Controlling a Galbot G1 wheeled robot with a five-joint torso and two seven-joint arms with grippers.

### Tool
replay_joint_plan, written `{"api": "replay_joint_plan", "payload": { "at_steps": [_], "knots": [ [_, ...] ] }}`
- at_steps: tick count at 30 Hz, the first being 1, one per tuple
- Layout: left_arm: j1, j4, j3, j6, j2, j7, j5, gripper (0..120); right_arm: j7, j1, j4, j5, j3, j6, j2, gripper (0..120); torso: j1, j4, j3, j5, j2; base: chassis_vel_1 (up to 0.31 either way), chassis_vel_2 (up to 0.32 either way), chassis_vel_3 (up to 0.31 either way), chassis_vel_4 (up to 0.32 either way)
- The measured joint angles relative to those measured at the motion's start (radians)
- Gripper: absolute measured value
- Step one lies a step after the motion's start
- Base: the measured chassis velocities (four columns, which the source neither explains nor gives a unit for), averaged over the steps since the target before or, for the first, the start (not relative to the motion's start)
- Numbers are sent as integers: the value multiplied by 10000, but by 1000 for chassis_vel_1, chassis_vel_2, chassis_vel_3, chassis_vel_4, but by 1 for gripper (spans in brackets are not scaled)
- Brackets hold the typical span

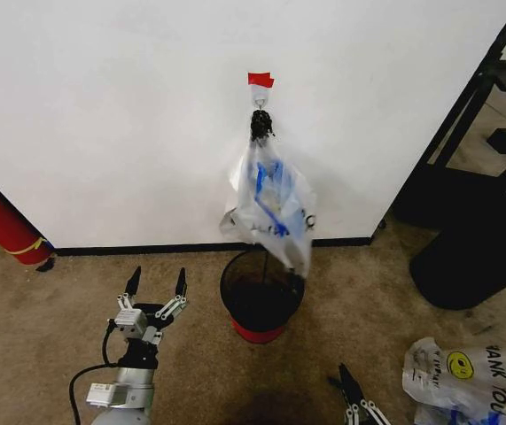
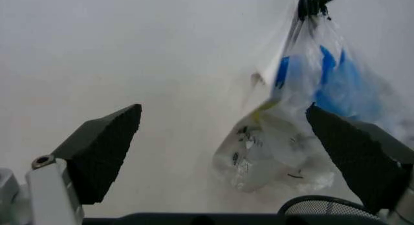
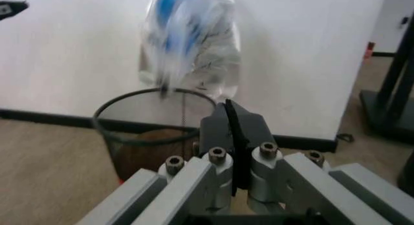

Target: Pick up the garbage bag from the wall and place it over the trash bin.

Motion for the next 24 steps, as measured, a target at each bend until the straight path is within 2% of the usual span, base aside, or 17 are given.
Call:
{"api": "replay_joint_plan", "payload": {
  "at_steps": [7,11,14,15,18,20,24],
  "knots": [
    [-377,-506,432,822,-82,-18,-143,100,276,1071,279,536,-96,-969,-8,0,0,4,0,3,0,0,0,0,0],
    [-1312,-1570,1097,2318,365,-106,-1386,99,616,1868,806,1133,36,-1923,-13,0,0,3,0,3,0,0,0,0,0],
    [-2440,-1765,1487,3364,837,-302,-2993,98,968,2174,1122,1488,210,-2395,-30,13,0,1,1,3,0,0,0,0,0],
    [-2440,-1765,1487,3364,837,-302,-2993,98,968,2174,1122,1488,210,-2395,-30,13,0,1,1,3,0,0,0,0,0],
    [-3542,-1604,1792,4250,1126,-489,-4941,97,1163,2220,1406,1751,308,-2677,-44,26,1,0,2,0,0,0,0,0,0],
    [-4203,-1402,2092,4615,1252,-491,-5862,93,1184,2225,1588,2010,349,-2865,-60,34,1,3,1,2,0,0,0,0,0],
    [-5351,-577,2738,4827,1282,-441,-6234,92,1185,2239,1907,2324,360,-3159,-60,46,1,-1,2,1,-1,0,0,0,0]
  ]
}}
